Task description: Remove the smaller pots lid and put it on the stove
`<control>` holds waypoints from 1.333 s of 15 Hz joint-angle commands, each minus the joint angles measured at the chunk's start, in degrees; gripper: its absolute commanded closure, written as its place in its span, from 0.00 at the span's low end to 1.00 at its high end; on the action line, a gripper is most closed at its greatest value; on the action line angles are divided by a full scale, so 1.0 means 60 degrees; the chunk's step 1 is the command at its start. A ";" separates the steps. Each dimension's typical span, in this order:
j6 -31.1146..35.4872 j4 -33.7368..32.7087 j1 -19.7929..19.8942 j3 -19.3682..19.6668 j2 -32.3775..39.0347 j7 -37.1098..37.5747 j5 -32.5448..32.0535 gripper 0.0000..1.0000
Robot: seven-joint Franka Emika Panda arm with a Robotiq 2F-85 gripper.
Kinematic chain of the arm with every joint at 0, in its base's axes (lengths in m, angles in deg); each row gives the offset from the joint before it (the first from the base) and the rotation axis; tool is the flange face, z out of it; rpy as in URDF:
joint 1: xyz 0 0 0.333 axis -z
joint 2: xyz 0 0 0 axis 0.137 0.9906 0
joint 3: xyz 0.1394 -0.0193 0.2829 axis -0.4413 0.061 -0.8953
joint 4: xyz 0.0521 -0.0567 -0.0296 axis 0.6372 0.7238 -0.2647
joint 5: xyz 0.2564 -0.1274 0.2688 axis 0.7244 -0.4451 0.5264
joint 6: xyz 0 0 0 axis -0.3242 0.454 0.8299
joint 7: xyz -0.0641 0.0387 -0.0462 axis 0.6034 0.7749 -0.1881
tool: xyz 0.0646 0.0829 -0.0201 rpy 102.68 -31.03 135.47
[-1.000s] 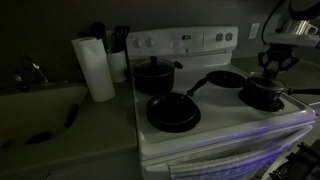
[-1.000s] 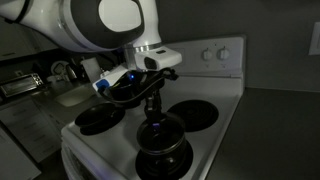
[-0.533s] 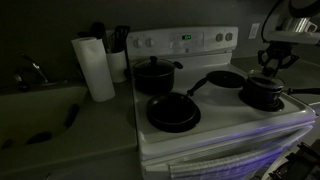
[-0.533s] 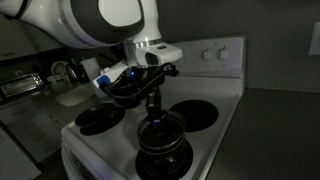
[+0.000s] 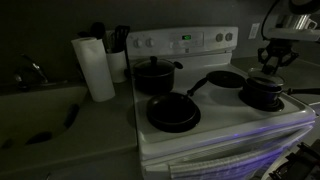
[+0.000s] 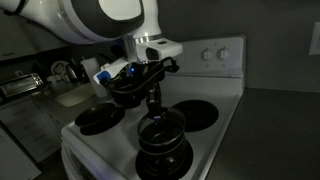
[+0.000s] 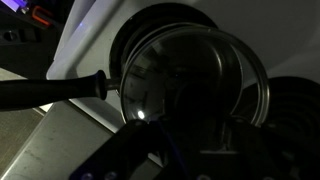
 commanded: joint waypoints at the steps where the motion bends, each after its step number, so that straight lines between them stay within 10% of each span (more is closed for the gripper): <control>1: -0.0284 -0.0367 0.0036 -0.0016 0.0045 -0.0115 -0.0172 0.84; 20: -0.0439 -0.1695 -0.0377 -0.0259 0.0407 -0.0449 -0.0484 0.84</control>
